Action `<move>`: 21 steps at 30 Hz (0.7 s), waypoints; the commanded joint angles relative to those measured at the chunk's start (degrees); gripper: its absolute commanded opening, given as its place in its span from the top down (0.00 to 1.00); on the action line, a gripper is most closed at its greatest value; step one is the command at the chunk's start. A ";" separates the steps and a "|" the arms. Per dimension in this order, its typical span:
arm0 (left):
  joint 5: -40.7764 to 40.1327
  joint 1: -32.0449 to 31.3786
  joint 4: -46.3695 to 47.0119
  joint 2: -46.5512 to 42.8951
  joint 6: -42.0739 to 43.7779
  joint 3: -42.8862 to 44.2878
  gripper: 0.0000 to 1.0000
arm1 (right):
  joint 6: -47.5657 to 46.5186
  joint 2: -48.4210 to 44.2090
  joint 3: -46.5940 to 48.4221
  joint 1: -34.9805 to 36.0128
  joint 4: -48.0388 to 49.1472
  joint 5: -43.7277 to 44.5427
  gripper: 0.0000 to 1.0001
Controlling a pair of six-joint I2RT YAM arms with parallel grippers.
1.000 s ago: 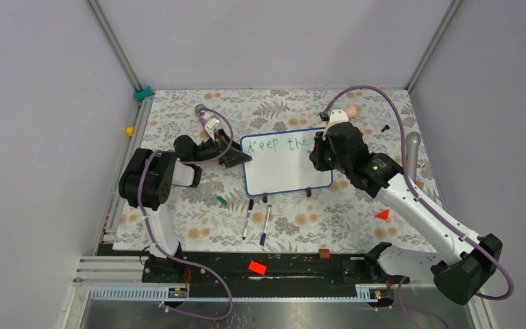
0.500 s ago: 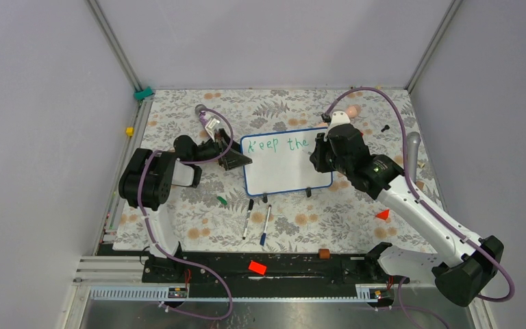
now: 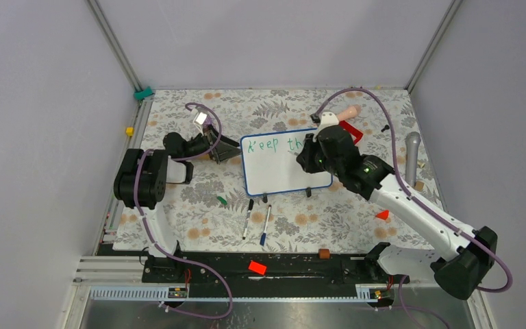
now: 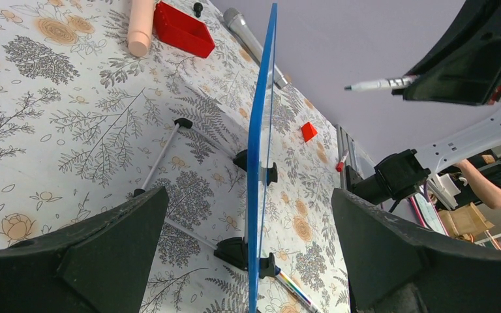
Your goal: Write a sentence on the whiteboard
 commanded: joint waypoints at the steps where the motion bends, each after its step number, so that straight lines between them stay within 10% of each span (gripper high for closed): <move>1: 0.84 0.37 3.60 -2.76 0.90 0.94 0.01 | 0.66 3.42 3.13 5.09 4.70 2.33 1.00; 21: -4.75 1.69 3.60 -5.76 6.46 -2.27 0.01 | 0.49 10.68 4.40 7.66 14.63 5.19 1.00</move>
